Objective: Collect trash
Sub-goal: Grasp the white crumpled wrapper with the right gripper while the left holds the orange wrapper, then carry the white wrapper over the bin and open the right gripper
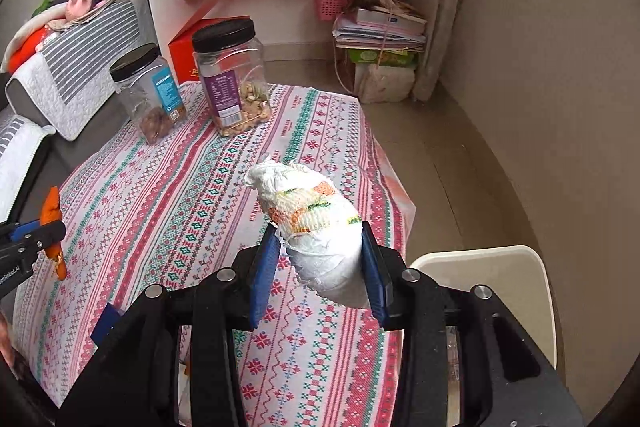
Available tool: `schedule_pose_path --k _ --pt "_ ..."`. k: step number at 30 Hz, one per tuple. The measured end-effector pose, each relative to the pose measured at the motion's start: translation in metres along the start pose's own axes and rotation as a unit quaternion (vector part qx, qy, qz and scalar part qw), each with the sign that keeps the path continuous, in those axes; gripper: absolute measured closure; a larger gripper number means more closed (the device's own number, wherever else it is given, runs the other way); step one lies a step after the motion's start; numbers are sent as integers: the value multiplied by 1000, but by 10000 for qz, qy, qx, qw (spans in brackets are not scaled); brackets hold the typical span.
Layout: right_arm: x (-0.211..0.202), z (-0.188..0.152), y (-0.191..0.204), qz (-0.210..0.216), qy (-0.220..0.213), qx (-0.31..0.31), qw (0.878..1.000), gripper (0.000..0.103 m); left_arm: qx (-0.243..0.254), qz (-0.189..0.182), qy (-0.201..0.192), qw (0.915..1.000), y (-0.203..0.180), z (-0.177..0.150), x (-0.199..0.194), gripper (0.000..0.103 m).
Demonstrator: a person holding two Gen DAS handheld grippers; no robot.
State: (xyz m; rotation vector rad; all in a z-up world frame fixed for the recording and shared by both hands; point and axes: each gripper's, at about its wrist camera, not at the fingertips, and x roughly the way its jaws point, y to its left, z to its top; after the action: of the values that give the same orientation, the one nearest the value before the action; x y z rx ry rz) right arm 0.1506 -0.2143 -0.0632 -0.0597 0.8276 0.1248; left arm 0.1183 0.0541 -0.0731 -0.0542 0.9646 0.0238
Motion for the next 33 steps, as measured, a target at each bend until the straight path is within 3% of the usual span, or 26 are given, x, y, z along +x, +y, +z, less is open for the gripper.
schedule_pose_path --k 9,19,24,29,33 --pt "-21 -13 -58 -471 -45 362 9982 65 289 -105 -7 9995 -37 -6 1 81" --pt "-48 -38 -135 -976 -46 1079 9893 63 561 -478 -173 9971 -99 -1 -12 81" --pt "-71 -49 -172 -1279 -203 1565 9792 38 802 -885 -272 9925 -152 -2 -23 81" --pt "-93 -62 -206 -1660 -406 2174 9610 14 1046 -1226 -303 9865 -208 -10 -25 80" --pt "-100 -72 -223 -1818 -423 2505 9500 9 1098 -1389 -138 9841 -247 -22 -15 80"
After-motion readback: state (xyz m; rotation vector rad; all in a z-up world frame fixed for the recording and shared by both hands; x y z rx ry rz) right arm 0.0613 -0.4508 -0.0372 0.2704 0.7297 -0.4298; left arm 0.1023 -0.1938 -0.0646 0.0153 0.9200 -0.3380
